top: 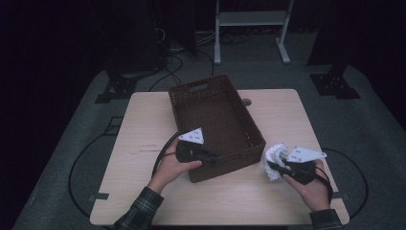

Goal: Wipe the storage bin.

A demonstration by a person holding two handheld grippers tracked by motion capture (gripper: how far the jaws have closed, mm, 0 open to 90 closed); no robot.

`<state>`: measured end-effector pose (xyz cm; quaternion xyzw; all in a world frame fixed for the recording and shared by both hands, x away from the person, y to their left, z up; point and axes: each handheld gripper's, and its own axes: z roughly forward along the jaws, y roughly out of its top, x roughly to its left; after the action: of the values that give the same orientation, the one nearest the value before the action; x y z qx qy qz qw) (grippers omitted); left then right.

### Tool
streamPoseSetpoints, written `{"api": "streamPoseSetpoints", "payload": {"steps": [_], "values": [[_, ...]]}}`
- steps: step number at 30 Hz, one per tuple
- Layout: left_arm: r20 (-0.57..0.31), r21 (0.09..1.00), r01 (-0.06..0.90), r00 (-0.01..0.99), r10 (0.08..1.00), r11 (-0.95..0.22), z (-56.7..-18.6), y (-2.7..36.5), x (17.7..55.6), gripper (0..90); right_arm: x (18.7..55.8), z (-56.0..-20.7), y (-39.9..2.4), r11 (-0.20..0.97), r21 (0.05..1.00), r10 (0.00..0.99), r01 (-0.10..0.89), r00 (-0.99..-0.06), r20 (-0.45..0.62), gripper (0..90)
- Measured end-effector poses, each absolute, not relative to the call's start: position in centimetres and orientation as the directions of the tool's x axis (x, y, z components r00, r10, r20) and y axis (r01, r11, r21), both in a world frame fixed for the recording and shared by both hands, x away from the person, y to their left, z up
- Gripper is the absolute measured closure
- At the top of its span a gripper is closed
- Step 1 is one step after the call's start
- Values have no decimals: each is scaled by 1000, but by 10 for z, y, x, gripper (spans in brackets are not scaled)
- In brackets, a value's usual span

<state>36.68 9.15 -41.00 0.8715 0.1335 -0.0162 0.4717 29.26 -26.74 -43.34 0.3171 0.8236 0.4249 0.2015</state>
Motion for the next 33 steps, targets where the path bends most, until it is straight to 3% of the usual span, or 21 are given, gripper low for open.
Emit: {"api": "streamPoseSetpoints", "payload": {"steps": [7,19,33], "values": [[-162,816,256,962,220,-518,-410,86,366,754,290,-419,-257,432,851,661,299,-747,-72,778],[-115,824,215,969,217,-525,-398,82,368,737,297,-414,-248,439,848,651,298,-756,-71,777],[-150,811,240,967,206,-534,-404,76,373,715,305,-413,-243,441,845,650,302,-757,-69,779]]}}
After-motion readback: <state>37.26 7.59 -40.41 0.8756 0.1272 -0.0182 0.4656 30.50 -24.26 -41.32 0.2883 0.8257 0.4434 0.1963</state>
